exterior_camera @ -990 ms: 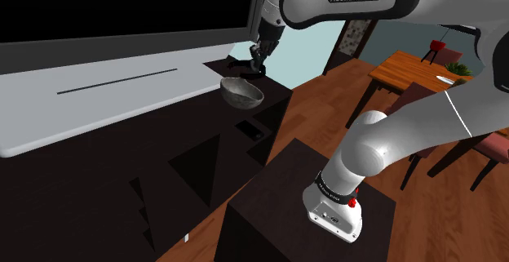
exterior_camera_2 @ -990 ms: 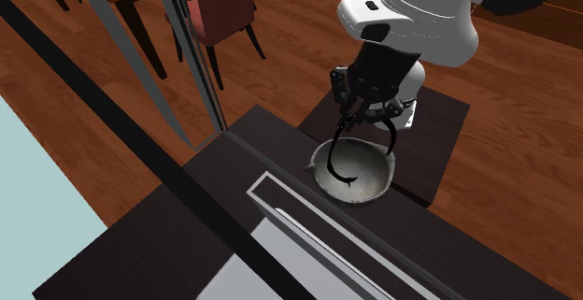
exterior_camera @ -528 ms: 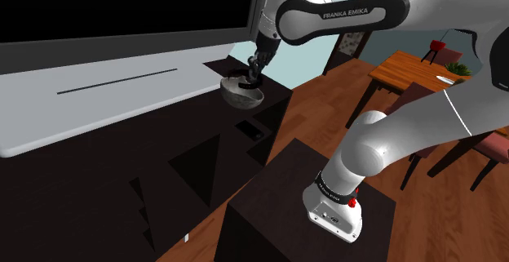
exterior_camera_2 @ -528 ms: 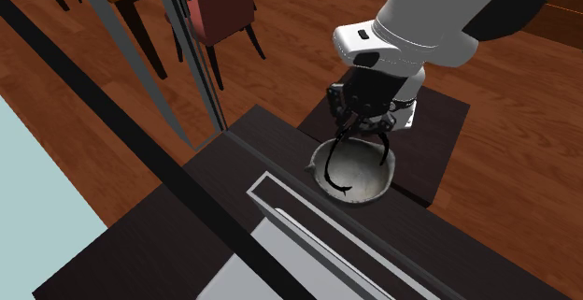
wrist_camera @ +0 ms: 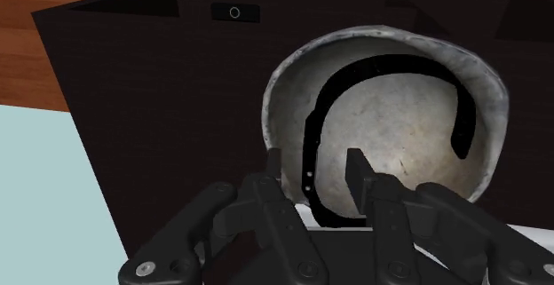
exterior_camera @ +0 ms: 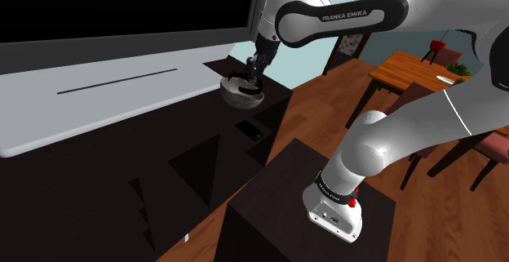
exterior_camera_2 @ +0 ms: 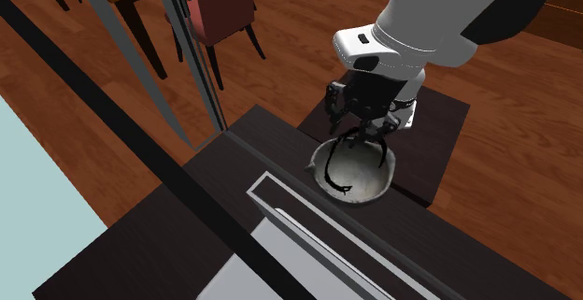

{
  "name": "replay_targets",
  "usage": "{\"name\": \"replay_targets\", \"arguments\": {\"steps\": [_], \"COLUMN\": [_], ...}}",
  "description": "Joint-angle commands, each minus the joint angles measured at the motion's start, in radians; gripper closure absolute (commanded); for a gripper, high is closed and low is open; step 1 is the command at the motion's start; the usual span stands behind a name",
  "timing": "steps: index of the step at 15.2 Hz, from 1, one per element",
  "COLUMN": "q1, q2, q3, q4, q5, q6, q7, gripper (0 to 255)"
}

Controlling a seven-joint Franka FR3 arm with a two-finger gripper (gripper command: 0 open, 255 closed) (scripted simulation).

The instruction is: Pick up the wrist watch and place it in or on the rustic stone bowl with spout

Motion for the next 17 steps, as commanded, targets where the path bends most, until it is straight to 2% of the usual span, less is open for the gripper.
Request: {"name": "replay_targets", "arguments": {"steps": [1, 5, 9, 17], "q1": [0.0, 0.0, 0.011, 0.011], "q2": [0.0, 0.0, -0.051, -0.051], "q3": [0.0, 0.0, 0.014, 0.015], "q4": [0.0, 0.0, 0.087, 0.087], "q5": [0.0, 0.0, 0.018, 0.018], "q6": [0.0, 0.0, -0.139, -0.139], "q7": [0.0, 0.0, -0.007, -0.007], "gripper": [0, 0, 0, 0]}}
